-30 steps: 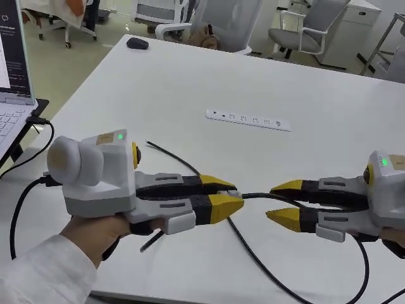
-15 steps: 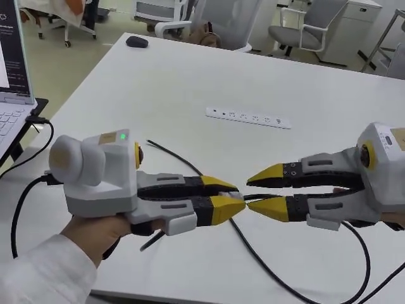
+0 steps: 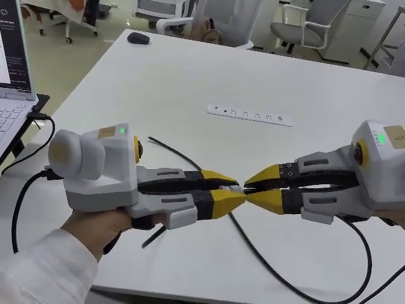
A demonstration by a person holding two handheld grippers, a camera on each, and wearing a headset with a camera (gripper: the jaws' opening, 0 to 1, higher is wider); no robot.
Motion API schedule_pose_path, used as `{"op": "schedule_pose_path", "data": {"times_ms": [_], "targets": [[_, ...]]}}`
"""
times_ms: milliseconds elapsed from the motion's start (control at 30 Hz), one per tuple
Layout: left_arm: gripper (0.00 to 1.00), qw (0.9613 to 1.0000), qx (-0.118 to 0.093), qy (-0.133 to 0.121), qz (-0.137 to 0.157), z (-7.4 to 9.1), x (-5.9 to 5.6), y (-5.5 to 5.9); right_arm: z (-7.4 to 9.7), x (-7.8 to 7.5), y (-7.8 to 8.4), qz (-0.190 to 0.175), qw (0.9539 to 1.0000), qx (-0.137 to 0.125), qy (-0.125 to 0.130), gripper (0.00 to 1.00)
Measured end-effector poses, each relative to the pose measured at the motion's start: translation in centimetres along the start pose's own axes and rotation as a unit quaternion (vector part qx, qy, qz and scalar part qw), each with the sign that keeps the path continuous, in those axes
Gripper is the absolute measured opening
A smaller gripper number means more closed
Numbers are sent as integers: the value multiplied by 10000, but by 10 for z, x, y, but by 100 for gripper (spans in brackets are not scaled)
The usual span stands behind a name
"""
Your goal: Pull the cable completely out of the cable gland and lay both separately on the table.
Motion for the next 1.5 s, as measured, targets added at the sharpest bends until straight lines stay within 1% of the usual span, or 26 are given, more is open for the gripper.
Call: {"op": "schedule_pose_path", "data": {"times_ms": [67,167,367,400,433,467,500,533,800,1000,1067,1167,1267,1400,1500], "targets": [[17,10000,9,-17,-20,0,1,0,0,-1,0,-25,10000,-36,27,6],[17,9997,60,-76,-217,-2,1,2,0,-3,-1,-37,9999,-79,87,6],[17,9997,33,-98,-237,-1,2,1,-1,-4,-3,-139,9995,-236,141,6],[17,9994,84,-150,-296,-1,1,0,0,-4,-2,-133,9995,-239,144,6],[17,9986,104,-192,-488,-1,2,-1,-1,-4,-3,-138,9995,-255,152,6],[17,9987,110,-194,-449,-1,0,-1,-1,-4,-3,-156,9994,-274,159,6],[17,9989,118,-201,-414,-1,1,-1,-1,-4,-3,-167,9993,-286,160,6],[17,9992,102,-218,-309,0,1,-1,-1,-4,-2,-166,9993,-300,171,6],[17,9987,11,-356,-358,3,7,-5,4,-7,4,-252,9986,-411,215,4],[17,9987,-5,-410,-301,4,9,-6,7,-7,12,-366,9981,-439,227,3],[17,9987,-33,-426,-277,4,10,-7,8,-7,16,-413,9980,-405,251,3],[17,9985,-79,-471,-257,5,12,-8,12,-8,26,-450,9981,-277,306,3],[17,9987,-169,-470,-82,7,13,-10,16,-9,35,-540,9977,-198,369,3],[17,9985,-178,-515,-65,8,14,-10,21,-10,47,-657,9968,-91,448,3],[17,9986,-184,-500,-62,8,13,-10,21,-10,57,-712,9963,61,483,3]]}}
Point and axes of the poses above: the centre of the closed fingertips' face, and the gripper's own axes: z roughly backward along the fingers, x roughly to its left, y roughly out of its underside, the point moved 4 cm from there along z, roughly backward along the fingers, and after that the axes turned 4 degrees about -y, right-handed, at the moved point
